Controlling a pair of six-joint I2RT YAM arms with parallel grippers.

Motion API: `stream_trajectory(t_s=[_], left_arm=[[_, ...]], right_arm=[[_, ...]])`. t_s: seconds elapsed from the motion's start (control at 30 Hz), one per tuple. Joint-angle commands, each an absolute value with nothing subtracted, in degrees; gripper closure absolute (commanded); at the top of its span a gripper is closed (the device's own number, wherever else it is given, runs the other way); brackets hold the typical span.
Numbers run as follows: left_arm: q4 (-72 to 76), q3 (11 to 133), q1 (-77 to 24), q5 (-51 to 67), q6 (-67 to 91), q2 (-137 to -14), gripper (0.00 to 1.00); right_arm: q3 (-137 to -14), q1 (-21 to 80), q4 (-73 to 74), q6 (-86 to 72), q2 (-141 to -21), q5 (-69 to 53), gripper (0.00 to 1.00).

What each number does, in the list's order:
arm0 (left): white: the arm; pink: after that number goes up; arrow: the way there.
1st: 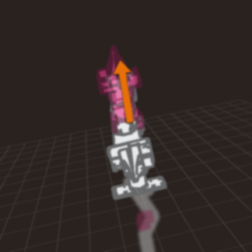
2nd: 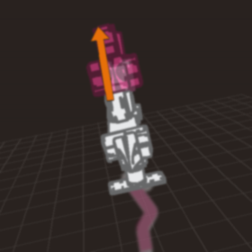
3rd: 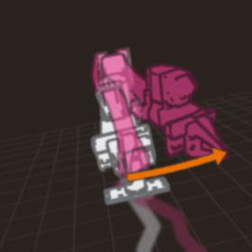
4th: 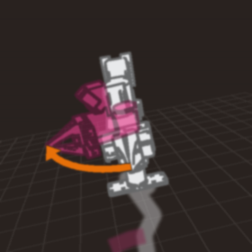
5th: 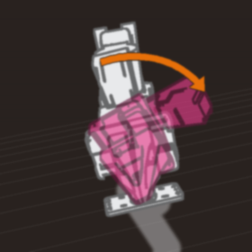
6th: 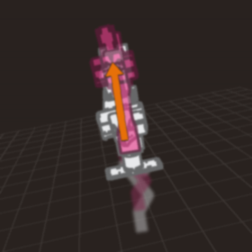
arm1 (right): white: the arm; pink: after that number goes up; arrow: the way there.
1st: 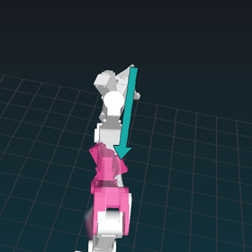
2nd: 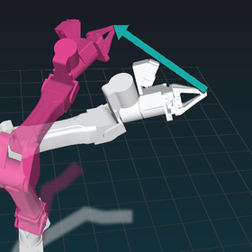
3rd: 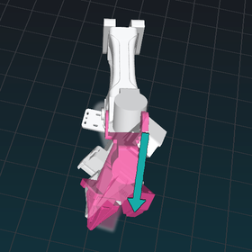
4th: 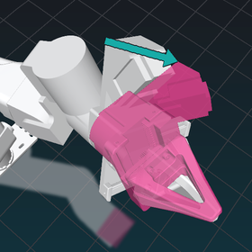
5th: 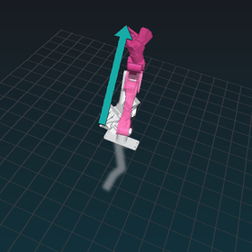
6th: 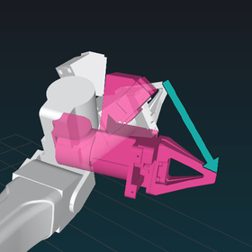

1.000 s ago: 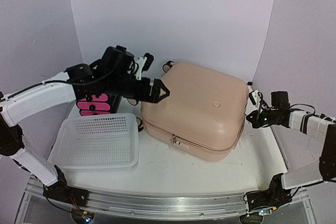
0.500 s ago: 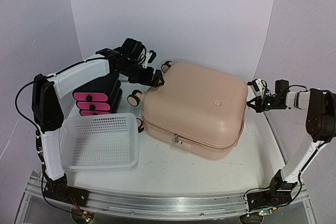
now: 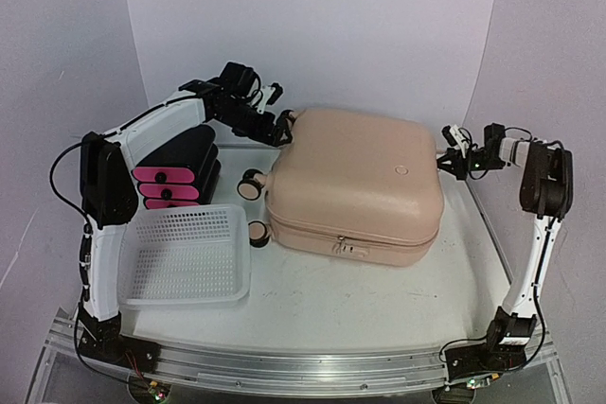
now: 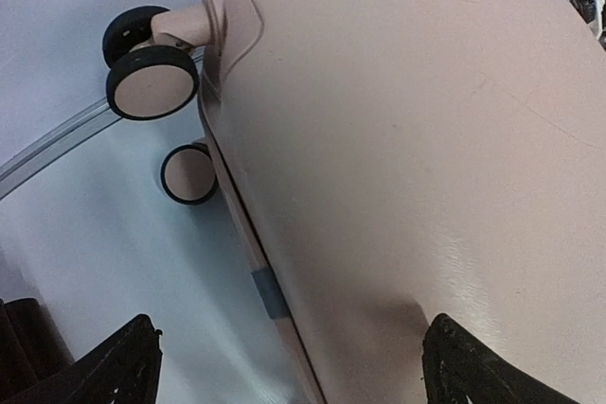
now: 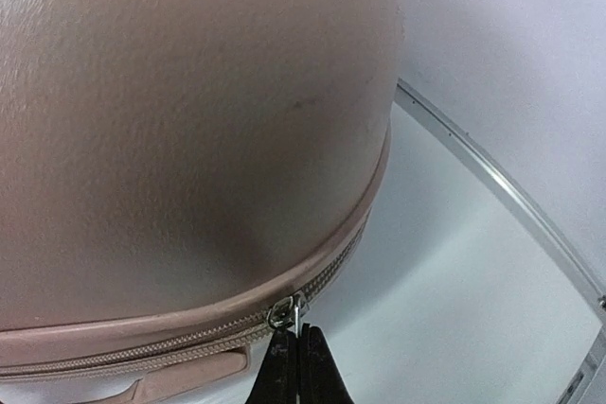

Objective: Open, take out, and arrange the luggage

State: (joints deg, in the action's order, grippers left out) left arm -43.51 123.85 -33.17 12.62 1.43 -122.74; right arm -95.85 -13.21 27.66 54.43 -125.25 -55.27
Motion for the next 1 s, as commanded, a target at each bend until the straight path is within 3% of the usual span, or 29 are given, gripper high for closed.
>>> stream_trajectory(t_s=[0.0, 0.1, 0.37, 0.5, 0.73, 0.87, 0.97], left_arm=[[-49.05, 125.92, -33.19, 11.73, 1.83, -125.93, 0.05], [-48.91, 129.59, -31.77, 12.95, 7.15, -125.08, 0.03], [-48.61, 142.62, -28.83, 11.23, 20.5, -131.29, 0.02], [-46.99, 146.14, -28.87, 19.22, 20.81, -135.2, 0.02], [-46.37, 137.87, -29.38, 26.25, 16.29, -133.18, 0.03], [-46.64, 131.02, -29.8, 26.98, 11.49, -130.05, 0.03], [-47.39, 127.27, -29.95, 26.85, 8.66, -128.85, 0.03]], right_arm=[[-105.25, -12.5, 20.44, 54.39, -130.44, -58.33, 1.0], [-102.73, -11.74, 19.55, 55.69, -130.09, -59.41, 1.0], [-78.81, -7.58, 12.33, 56.94, -114.36, -58.3, 1.0], [-69.68, -5.78, 8.87, 53.37, -105.88, -59.0, 1.0], [-54.83, -2.03, 8.79, 47.81, -89.85, -55.11, 1.0], [-50.36, -3.06, 9.36, 41.31, -87.33, -46.4, 1.0], [-49.41, -7.39, 10.65, 37.54, -87.48, -49.25, 1.0]])
